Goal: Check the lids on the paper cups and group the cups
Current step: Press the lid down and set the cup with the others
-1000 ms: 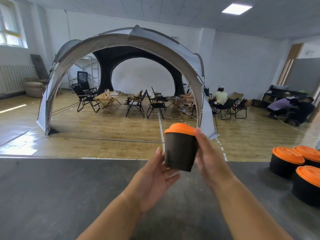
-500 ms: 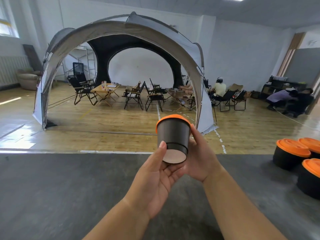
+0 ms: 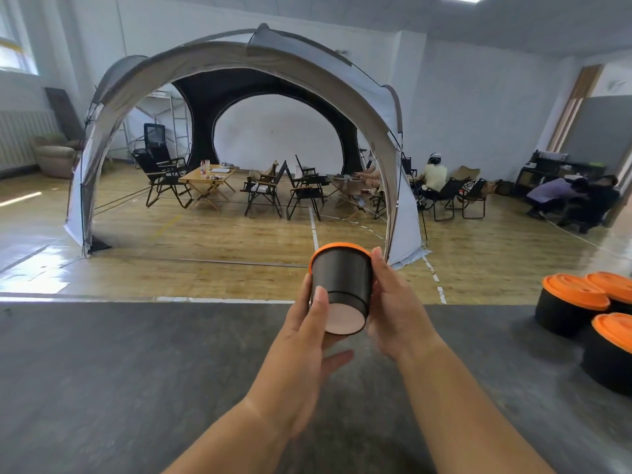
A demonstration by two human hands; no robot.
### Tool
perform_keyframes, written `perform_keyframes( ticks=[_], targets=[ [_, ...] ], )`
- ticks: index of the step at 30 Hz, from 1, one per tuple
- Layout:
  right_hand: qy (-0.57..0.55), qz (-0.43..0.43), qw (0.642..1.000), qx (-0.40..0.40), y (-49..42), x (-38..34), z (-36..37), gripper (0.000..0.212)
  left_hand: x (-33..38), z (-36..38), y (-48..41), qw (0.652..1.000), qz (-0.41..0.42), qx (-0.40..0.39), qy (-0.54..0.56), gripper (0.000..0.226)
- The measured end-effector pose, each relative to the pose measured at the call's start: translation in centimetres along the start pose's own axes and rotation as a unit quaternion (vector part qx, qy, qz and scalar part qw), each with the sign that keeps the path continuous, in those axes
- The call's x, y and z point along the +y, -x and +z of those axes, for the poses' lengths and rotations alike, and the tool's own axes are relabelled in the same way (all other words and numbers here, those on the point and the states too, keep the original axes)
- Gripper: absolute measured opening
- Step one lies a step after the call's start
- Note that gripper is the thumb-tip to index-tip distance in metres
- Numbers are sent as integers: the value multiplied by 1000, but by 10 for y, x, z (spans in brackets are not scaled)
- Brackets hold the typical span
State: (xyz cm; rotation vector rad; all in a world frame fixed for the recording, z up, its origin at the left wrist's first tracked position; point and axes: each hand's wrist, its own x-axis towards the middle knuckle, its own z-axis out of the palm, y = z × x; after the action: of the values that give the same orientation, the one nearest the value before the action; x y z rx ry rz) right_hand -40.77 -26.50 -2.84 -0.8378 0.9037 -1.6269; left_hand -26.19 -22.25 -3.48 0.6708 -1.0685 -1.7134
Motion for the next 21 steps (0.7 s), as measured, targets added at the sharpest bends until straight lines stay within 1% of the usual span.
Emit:
perform_keyframes(
  ticks=[2,4,6,8,9,10,12,13,14,16,17,18,19,21],
  targets=[
    [-46,48,997,-37,2,3,-4,75,3,4,3,996,-25,-29,77,57],
    [-65,91,992,-61,6,7,-5,79,3,6,5,993,-22,-34,113,46],
    [-87,117,987,-72,9,10,-6,79,2,6,5,993,-15,-28,118,44],
    [-103,113,986,-72,10,9,-6,79,1,6,4,994,-4,-24,107,49],
    [-108,108,986,-62,10,8,-5,77,1,6,4,995,2,-23,101,51],
    [-114,99,987,-52,9,7,-5,70,1,5,4,995,6,-22,96,52],
    [-113,69,990,-40,7,5,-5,46,2,3,1,996,12,-10,89,51],
    [-109,50,992,-41,7,3,-5,39,1,1,0,997,16,1,79,49],
    [-98,30,994,-39,7,0,-3,37,0,-1,-2,998,24,15,58,48],
    [-59,3,998,-34,6,-5,0,40,-2,-5,-3,997,49,45,-23,49],
    [-42,1,999,-30,4,-6,1,47,-2,-6,-3,994,63,56,-71,51],
    [-22,3,999,-26,4,-6,3,59,-3,-7,-3,990,72,60,-107,56],
    [-1,1,1000,-21,4,-6,5,67,-3,-6,-1,987,77,57,-126,60],
    [15,2,1000,-27,6,-6,7,69,-4,-4,0,989,74,53,-116,64]
  ],
)
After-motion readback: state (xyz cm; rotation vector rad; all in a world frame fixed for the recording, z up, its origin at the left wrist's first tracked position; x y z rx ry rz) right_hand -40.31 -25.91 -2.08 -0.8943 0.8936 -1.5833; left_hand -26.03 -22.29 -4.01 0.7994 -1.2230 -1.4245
